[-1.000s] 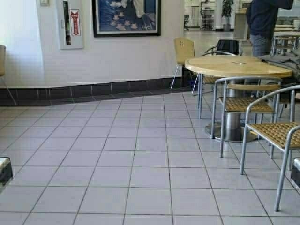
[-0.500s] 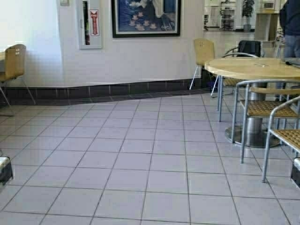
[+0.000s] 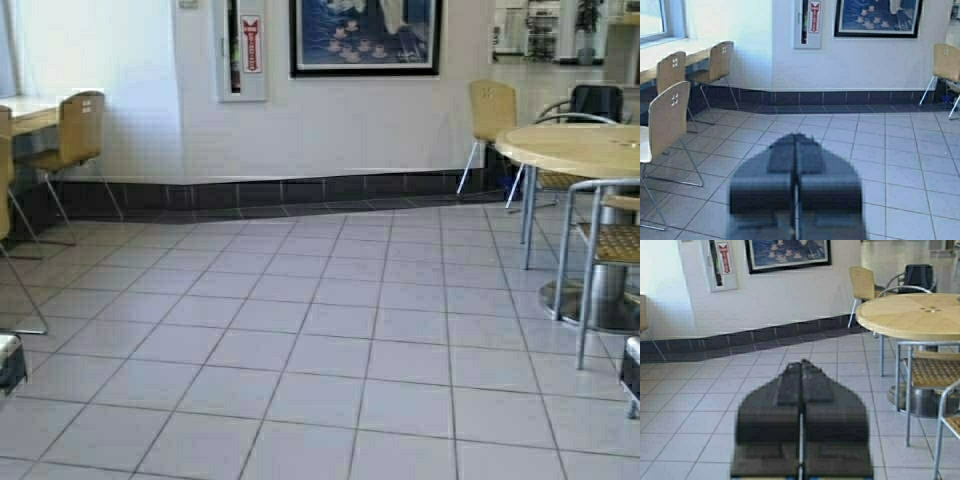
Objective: Push the chairs under the table
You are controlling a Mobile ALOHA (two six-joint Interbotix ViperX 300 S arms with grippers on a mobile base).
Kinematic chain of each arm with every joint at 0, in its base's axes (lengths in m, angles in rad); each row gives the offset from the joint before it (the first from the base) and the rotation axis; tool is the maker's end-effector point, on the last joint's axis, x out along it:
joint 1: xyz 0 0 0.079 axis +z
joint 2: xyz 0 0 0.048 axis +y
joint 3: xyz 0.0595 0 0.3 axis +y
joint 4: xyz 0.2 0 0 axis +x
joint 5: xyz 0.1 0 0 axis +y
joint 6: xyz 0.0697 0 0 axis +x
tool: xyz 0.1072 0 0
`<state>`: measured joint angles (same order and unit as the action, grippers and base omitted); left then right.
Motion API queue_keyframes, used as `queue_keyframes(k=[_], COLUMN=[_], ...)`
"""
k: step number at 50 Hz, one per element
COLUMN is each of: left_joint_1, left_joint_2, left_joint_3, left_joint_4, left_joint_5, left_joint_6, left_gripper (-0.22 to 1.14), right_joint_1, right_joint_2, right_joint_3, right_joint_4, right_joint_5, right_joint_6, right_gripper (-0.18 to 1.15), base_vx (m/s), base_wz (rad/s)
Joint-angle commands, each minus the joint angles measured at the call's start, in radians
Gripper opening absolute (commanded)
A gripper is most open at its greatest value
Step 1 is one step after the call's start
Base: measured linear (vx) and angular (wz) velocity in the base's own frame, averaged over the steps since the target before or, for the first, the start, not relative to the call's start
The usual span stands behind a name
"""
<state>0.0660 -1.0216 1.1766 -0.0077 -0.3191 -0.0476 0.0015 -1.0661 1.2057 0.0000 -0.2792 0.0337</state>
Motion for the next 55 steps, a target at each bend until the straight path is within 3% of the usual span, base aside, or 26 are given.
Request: queue_keyframes(k=[1, 32, 55], left_joint_1=[0.0, 0.0, 0.0], left_joint_2=[0.008, 0.021, 0.038], left_joint_3=[-0.008, 0.009, 0.014], left_joint_4=[-0.002, -0.002, -0.002], left_joint_5=[-0.017, -0.02, -0.02], left_joint_6=[-0.023, -0.074, -0.077], left_gripper=[0.03, 0.03, 0.03], right_joint_1=[0.0, 0.002, 0.002], right_joint_2=[-0.009, -0.018, -0.018], right_joint_3=[0.002, 0.015, 0.029], right_joint_4=[0.002, 0.002, 0.002], right_joint_5=[-0.003, -0.003, -0.003], right_joint_6=[-0.003, -0.002, 0.002], right_gripper=[0.04, 0.04, 0.04], base_vx=[0.29, 0.34, 0.32], base_wz=[0.13, 0.2, 0.42])
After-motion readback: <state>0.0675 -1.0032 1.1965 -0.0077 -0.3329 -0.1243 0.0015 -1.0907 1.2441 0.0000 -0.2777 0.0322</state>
